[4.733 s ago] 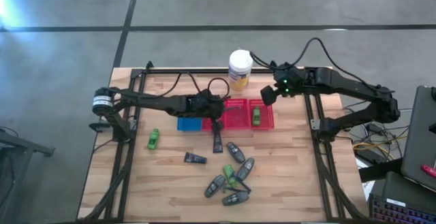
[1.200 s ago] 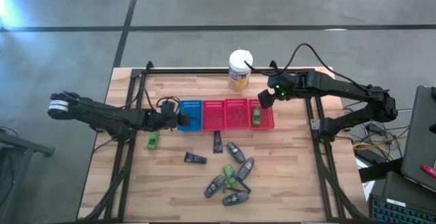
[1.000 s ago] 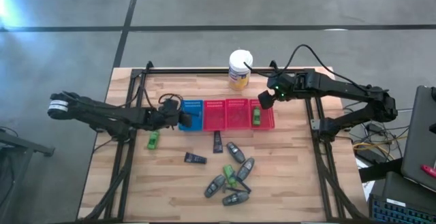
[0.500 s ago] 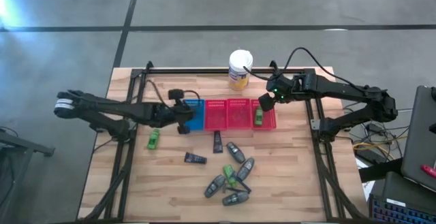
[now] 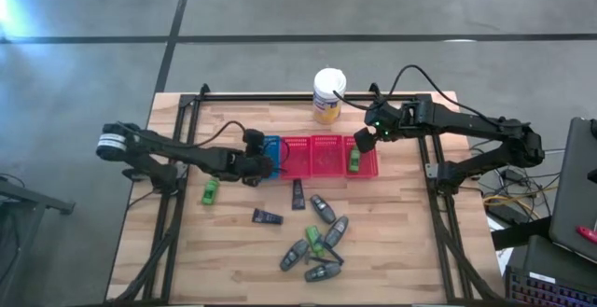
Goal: Pick & Place Travel size toiletries
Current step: Put the blue razor into the blue bin, then put the green shampoo into the right red bin
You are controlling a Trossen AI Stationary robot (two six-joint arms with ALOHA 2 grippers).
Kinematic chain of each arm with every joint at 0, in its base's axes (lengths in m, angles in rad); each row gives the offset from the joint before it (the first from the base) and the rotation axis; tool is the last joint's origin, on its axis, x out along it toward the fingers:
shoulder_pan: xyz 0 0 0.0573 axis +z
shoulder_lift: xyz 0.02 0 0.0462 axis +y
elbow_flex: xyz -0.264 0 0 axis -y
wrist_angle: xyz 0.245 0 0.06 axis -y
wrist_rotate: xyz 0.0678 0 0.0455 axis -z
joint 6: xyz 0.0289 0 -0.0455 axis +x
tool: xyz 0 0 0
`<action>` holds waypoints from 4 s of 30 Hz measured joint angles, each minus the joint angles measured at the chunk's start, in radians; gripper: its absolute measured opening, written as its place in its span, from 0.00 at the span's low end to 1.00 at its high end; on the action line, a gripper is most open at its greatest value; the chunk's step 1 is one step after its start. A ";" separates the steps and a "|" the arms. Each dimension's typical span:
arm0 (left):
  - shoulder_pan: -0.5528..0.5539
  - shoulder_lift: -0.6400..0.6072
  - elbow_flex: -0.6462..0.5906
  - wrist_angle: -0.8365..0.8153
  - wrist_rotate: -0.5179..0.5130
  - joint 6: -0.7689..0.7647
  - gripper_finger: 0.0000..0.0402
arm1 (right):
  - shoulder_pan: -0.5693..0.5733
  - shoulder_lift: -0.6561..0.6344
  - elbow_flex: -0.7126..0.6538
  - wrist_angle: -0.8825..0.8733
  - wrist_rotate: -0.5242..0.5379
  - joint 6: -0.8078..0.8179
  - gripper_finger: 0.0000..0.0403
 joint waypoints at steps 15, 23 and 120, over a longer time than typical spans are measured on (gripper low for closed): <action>0.000 -0.008 0.037 -0.064 0.229 -0.114 0.17 | 0.000 0.000 0.000 -0.003 -0.001 -0.001 0.84; 0.000 -0.007 0.032 -0.063 0.071 -0.065 0.34 | 0.000 0.000 0.000 -0.003 -0.001 -0.009 0.80; -0.024 -0.290 -0.018 -0.811 0.641 -1.190 0.42 | 0.433 -0.001 -0.298 0.101 -0.221 0.394 0.83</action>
